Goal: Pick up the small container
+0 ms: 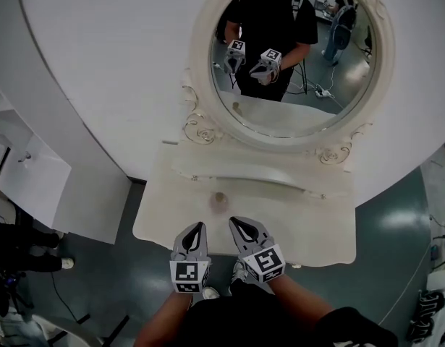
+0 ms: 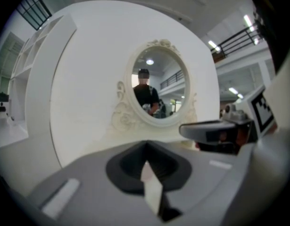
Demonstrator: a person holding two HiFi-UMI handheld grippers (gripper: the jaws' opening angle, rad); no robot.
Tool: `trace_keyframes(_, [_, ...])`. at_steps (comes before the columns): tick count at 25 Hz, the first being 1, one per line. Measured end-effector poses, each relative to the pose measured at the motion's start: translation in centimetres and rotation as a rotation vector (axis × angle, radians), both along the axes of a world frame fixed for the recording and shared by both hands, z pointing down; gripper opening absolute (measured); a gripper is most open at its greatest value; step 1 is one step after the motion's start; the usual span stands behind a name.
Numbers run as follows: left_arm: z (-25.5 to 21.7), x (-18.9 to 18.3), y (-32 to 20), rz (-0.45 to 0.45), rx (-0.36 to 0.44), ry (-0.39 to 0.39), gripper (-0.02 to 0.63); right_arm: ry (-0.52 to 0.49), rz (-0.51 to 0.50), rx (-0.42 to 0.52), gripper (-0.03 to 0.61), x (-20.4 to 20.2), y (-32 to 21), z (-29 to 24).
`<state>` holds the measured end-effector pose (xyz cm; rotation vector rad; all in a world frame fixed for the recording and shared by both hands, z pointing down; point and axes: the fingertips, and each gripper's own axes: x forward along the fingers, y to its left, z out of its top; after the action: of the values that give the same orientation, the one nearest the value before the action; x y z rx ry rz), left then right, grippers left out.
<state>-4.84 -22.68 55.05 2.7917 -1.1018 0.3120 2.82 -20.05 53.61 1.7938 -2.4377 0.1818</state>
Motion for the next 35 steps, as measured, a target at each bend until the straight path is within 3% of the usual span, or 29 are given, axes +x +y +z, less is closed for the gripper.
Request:
trace_keyframes(4, [0.7,1.9,-1.2,-0.015,-0.02,0.007,0.008,-0.001,0.002,-0.022,0.005,2.2,-0.5,1.0])
trace_keyframes(13, [2.5,4.7,-2.3,-0.027,-0.029,-0.079,0.008,-0.022,0.003,-0.04,0.005,7.0,-1.9,2.4])
trace_keyframes(17, [3.2,5.4,-2.8,-0.034,-0.027,-0.108,0.008,-0.037,0.001,-0.051,0.005,7.8,-2.2,2.9])
trace_keyframes(22, [4.8,6.2,-2.7,0.023,0.014,-0.197,0.008,-0.044,0.002,-0.069,0.005,7.5,-3.1,3.4])
trace_keyframes(35, [7.5,7.4,-4.1,0.108,-0.092,-0.146,0.008,-0.048,0.094,-0.14,0.005,7.6,-3.5,5.9])
